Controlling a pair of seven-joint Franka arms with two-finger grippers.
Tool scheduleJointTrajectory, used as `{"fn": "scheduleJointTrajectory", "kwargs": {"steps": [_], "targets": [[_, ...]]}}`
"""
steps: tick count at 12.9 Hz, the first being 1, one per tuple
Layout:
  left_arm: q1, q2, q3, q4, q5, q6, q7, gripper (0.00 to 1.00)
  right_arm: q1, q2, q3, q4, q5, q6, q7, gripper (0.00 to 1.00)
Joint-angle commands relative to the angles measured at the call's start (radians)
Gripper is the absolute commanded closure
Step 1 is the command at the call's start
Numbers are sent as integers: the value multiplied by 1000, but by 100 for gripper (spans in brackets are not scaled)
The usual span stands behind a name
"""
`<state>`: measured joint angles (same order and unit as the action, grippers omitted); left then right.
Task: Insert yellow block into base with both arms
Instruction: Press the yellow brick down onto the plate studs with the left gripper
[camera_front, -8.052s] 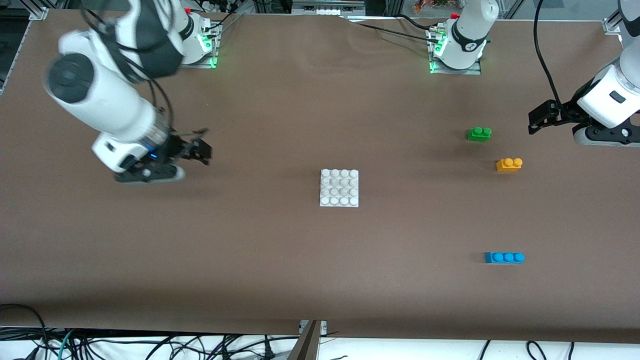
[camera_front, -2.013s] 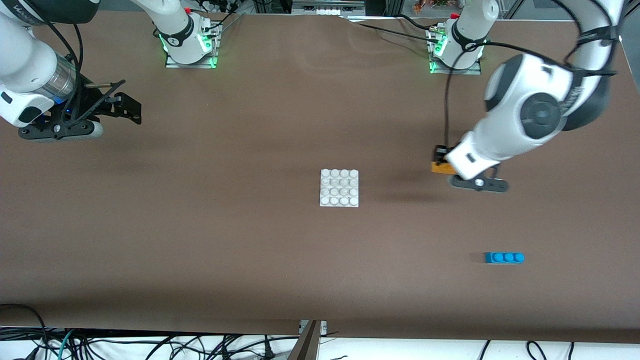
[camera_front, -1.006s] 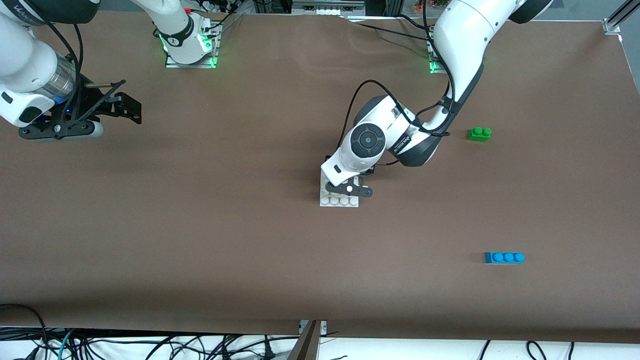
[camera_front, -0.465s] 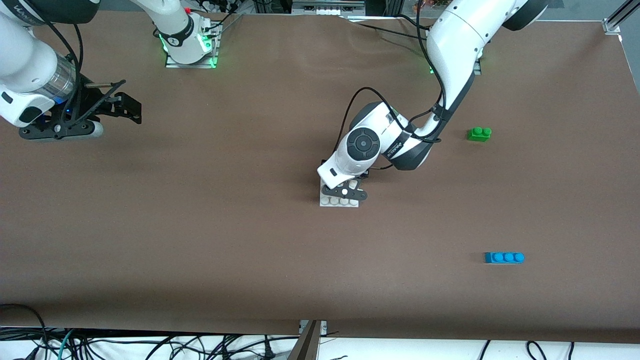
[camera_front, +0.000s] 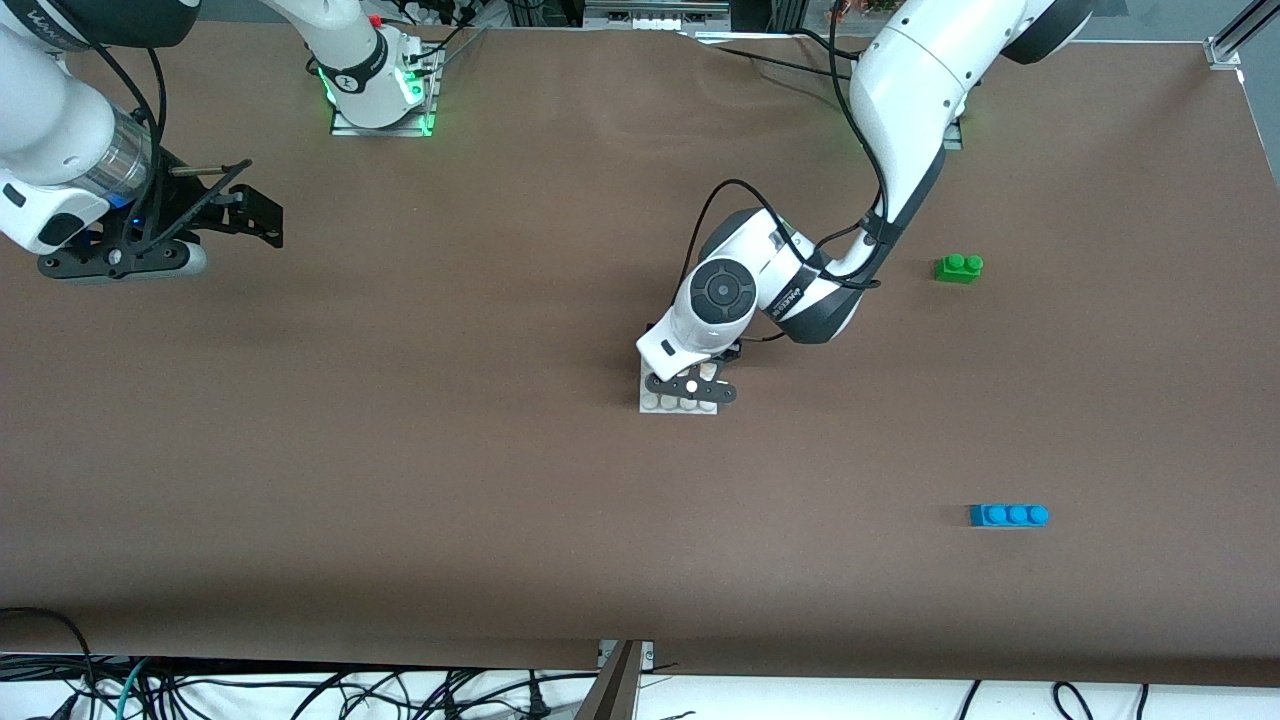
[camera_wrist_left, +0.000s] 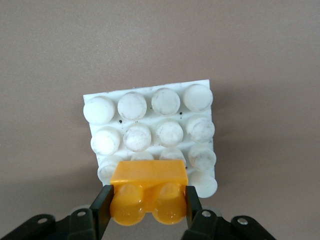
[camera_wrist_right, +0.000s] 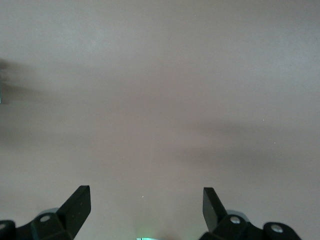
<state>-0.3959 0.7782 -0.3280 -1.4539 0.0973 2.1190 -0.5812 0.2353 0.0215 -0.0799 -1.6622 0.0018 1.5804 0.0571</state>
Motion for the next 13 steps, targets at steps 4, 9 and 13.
{"fn": "scheduleJointTrajectory", "kwargs": {"steps": [4,9,13], "targets": [[-31,35,17,32,24,39,-60,84,-5,-14,5,-1,-10,-14,-3,1],[-38,41,17,30,30,39,-74,84,-5,-14,3,-1,-10,0,-10,1],[-35,39,17,32,30,39,-65,1,-5,-17,3,-2,-8,-5,0,1]]}}
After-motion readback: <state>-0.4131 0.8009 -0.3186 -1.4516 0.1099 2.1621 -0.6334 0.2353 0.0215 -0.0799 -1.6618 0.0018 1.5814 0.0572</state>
